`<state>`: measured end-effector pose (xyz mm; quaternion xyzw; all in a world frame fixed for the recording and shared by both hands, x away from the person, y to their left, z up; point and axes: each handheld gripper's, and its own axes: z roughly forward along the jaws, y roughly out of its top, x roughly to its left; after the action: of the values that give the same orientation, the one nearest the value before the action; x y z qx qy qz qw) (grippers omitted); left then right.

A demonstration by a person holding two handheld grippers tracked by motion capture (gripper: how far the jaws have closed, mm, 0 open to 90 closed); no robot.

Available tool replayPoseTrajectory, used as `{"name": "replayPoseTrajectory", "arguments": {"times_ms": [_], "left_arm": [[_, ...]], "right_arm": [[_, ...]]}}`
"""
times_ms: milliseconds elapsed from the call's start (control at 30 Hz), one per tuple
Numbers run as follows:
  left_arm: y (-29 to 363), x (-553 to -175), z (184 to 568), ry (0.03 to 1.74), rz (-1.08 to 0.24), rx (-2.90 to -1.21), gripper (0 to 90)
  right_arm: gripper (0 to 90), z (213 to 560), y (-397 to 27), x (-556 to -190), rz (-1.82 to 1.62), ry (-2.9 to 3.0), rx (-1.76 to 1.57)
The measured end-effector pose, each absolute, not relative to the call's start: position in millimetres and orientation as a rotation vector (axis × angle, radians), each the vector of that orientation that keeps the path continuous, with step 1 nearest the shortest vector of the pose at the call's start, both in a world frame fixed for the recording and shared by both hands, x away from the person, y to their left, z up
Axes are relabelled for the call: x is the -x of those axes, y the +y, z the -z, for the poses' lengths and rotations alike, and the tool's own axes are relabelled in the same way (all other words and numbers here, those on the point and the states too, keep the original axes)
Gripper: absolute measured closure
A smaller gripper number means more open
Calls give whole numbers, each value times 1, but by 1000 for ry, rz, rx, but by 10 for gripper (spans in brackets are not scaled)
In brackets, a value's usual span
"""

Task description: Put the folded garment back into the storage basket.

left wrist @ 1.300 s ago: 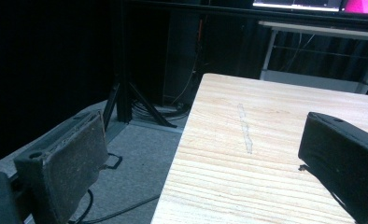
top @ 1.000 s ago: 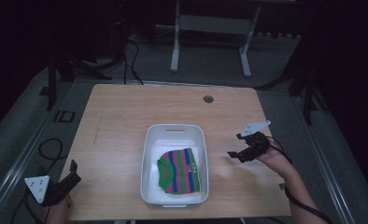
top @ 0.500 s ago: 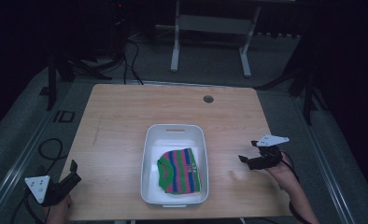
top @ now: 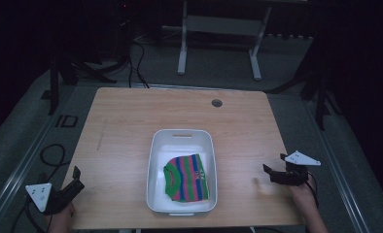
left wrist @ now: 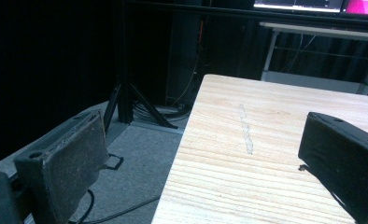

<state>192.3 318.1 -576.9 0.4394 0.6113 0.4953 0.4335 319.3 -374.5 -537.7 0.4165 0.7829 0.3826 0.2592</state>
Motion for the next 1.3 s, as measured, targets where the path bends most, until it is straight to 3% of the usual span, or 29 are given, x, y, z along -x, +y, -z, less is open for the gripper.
{"name": "replayPoseTrajectory", "arguments": {"times_ms": [833, 1300], "left_arm": [[319, -192, 577, 1523, -1232, -1092, 18], [319, -192, 577, 1521, -1232, -1094, 19]], "right_arm": [[131, 558, -414, -269, -980, 1691, -1332], [129, 559, -423, -261, -1070, 1591, -1360]]}}
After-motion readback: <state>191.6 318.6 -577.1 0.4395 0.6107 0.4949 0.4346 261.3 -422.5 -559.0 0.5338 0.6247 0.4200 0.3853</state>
